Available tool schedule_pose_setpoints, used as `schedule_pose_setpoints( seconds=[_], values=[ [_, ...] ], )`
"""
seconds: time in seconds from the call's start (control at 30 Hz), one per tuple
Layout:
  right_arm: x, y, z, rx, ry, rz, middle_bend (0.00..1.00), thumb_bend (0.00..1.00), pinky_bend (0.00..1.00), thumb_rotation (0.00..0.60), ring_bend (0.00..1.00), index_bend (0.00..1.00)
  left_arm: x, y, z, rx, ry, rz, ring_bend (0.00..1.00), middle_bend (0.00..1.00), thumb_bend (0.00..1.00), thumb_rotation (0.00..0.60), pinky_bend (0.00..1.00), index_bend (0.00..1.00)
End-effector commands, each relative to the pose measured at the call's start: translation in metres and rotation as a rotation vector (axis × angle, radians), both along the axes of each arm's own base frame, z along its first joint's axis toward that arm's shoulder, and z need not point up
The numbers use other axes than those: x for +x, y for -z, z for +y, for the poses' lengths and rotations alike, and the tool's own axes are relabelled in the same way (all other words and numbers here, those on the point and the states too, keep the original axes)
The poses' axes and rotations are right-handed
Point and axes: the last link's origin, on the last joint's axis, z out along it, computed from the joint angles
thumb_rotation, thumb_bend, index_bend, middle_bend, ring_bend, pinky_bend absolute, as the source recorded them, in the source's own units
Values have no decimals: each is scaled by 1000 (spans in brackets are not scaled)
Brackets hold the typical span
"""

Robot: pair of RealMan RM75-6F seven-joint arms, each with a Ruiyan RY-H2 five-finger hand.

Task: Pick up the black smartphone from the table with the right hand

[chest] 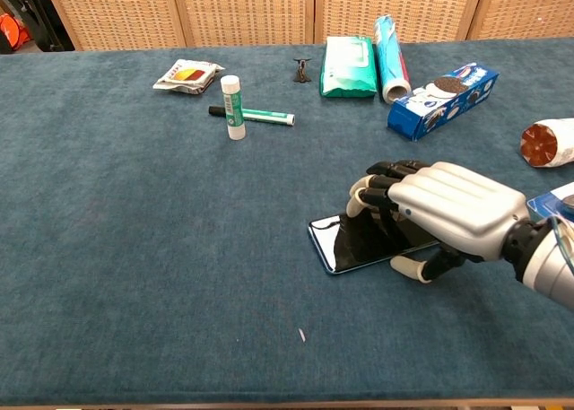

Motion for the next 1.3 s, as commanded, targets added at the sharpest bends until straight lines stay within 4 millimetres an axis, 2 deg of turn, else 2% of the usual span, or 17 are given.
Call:
schedule_pose_setpoints(
  seconds=[0.03,0.13,0.23,0.4,0.63,0.67,0.77,0.87,0.93,1.03,1.1,1.3],
  values=[
    [1,2,-2,-11,-2,-37,262,502,184,600,162,322,0,0,0,-1,-3,-1,0,0,0,600,0,0],
    [2,4,-5,-23,-8,-78,333,620,238,600,232,398,0,0,0,-1,-1,-1,0,0,0,600,0,0],
    [5,6,-7,-19,-2,-110,368,689,252,600,263,422,0,0,0,1,-2,-1,0,0,0,600,0,0],
    [21,7,-15,-16,-1,-148,400,725,257,600,293,461,0,1,0,-2,-4,2,0,0,0,600,0,0],
    [60,15,-45,-17,-10,-56,412,758,260,600,306,476,0,0,1,1,-6,-1,0,0,0,600,0,0],
    [64,15,-48,-17,-13,-37,408,742,261,600,307,476,0,0,1,2,-6,-1,0,0,0,600,0,0],
    [79,17,-61,-48,-34,30,355,575,261,600,308,474,0,-1,1,1,-6,-4,0,0,0,600,0,0],
    [90,18,-70,-81,-36,55,263,479,261,600,286,417,-1,-2,1,5,-6,-6,0,0,0,600,0,0],
    [98,17,-79,-100,-30,70,191,406,261,600,220,360,-1,-2,1,7,-8,-9,0,0,0,600,0,0],
    [104,14,-85,-113,-16,76,120,343,261,600,124,307,-1,-2,1,6,-9,-9,0,0,0,600,0,0],
    [107,10,-87,-120,-4,73,97,317,261,600,98,296,-1,-2,1,3,-10,-8,0,0,0,600,0,0],
    [105,-18,-78,-129,9,10,89,311,261,600,93,292,-1,-2,1,4,-9,-10,0,0,0,600,0,0]
  ],
)
